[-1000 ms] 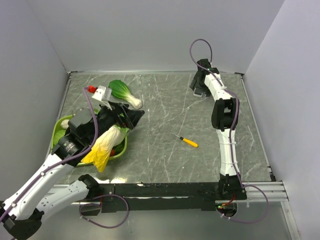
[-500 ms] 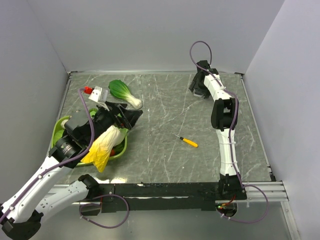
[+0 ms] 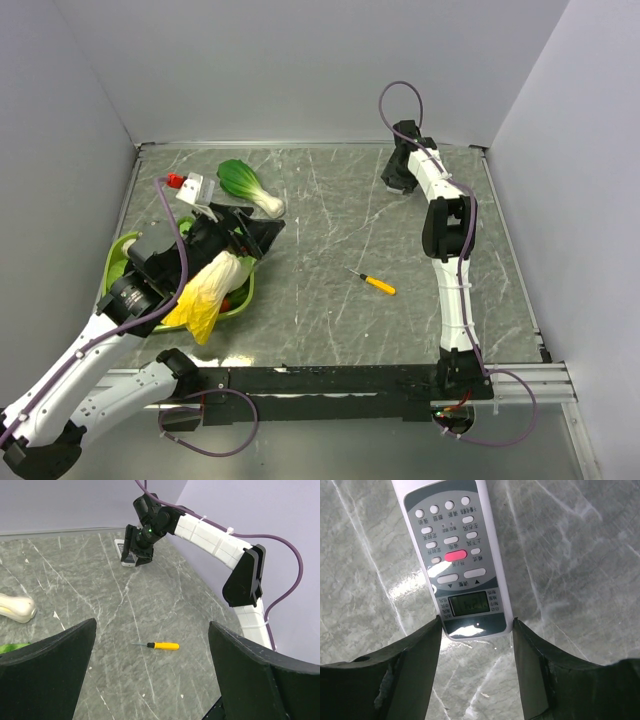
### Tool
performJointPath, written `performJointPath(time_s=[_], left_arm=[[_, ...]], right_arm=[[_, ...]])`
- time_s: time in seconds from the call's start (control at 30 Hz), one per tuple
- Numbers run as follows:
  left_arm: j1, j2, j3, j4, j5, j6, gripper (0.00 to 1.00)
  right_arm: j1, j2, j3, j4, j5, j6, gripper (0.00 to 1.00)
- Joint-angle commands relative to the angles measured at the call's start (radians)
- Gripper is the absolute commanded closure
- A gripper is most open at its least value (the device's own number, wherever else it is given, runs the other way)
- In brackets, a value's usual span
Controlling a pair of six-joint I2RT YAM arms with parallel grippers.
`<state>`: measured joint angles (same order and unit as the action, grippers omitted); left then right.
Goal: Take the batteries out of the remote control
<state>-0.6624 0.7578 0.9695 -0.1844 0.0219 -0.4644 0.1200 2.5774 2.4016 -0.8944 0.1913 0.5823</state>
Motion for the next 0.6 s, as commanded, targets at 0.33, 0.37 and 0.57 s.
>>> performJointPath(time_s=[0.33,0.37,0.57], left_arm=[[-0.002,-0.002,-0.005,0.028,-0.02,0.013,0.01],[0.0,0.0,-0.005,0.028,-0.019,0.012,0.01],[-0.002,0.008,-0.008,0.028,-0.054,0.001,0.01]], right_arm=[[0.017,-0.334,-0.549,0.357,-0.185,-0.154,0.55],[0.017,-0.386,-0.58,0.362,-0.22,-0.154,0.56],[0.073,-0.638,-0.902,0.486,-0.27,-0.21,0.59]])
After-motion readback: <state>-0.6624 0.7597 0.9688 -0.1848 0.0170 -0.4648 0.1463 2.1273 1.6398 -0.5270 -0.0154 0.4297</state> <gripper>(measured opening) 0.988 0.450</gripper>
